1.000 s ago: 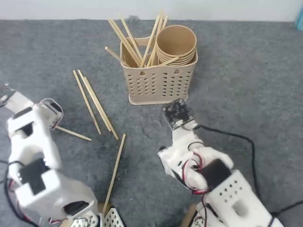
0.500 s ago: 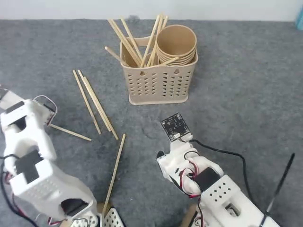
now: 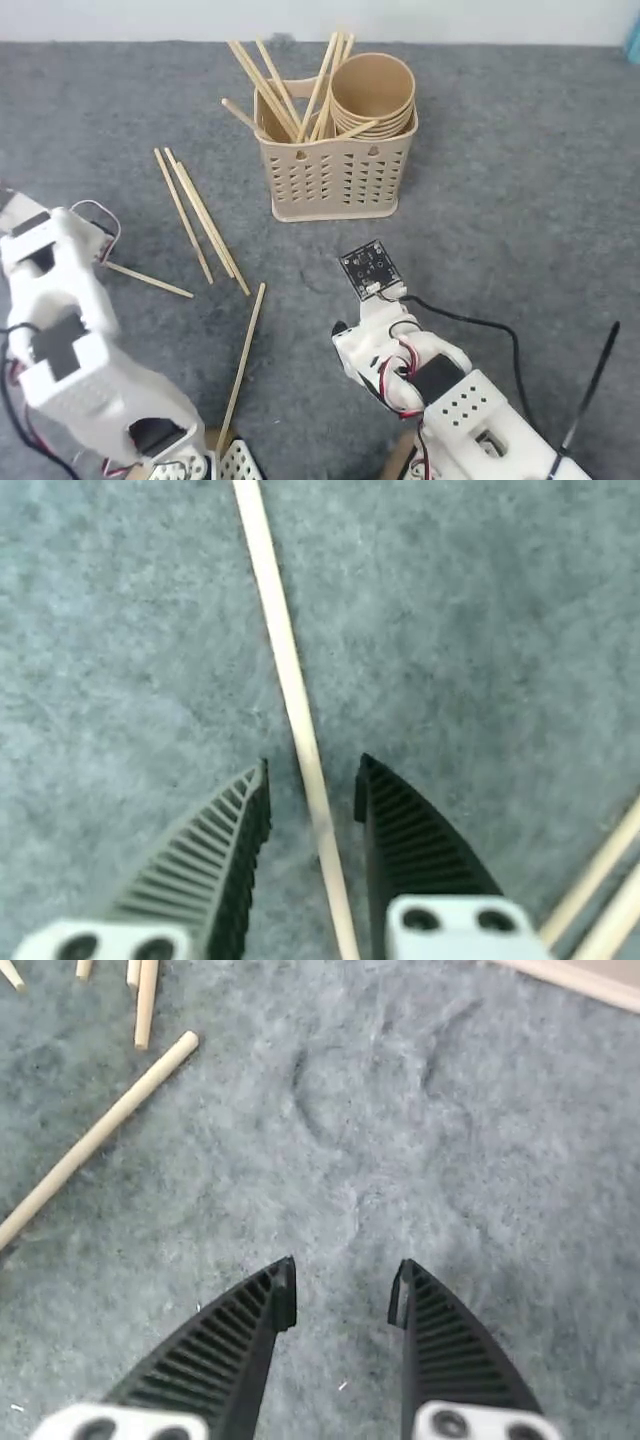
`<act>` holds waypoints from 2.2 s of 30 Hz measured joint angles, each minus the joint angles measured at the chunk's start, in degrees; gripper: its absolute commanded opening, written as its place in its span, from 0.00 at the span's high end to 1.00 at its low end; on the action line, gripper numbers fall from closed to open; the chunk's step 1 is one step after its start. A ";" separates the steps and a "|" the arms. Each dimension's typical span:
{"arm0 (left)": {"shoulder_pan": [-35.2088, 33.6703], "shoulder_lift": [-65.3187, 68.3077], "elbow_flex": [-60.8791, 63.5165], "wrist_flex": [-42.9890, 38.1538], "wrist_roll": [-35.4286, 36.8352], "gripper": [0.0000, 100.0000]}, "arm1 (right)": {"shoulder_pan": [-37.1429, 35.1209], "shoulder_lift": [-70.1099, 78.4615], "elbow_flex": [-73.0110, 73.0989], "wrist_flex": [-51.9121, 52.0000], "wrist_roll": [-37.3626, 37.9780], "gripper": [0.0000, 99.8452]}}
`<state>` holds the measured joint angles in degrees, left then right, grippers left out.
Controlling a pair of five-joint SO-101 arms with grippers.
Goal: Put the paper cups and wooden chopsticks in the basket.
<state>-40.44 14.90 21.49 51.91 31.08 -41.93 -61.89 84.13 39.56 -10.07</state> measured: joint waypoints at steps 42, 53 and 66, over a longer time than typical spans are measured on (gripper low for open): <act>2.73 -28.48 -22.68 27.87 -8.79 0.99 | 4.40 0.00 4.22 -9.23 0.88 0.83; 18.73 -56.26 -22.68 12.13 -17.05 0.99 | 4.75 0.00 4.22 -9.23 3.43 0.83; 38.07 -58.81 -9.05 -27.96 -17.49 0.99 | 8.97 0.00 4.22 -12.40 4.04 0.83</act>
<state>-2.37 -43.91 12.44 23.96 13.58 -32.97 -61.89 88.35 27.16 -6.02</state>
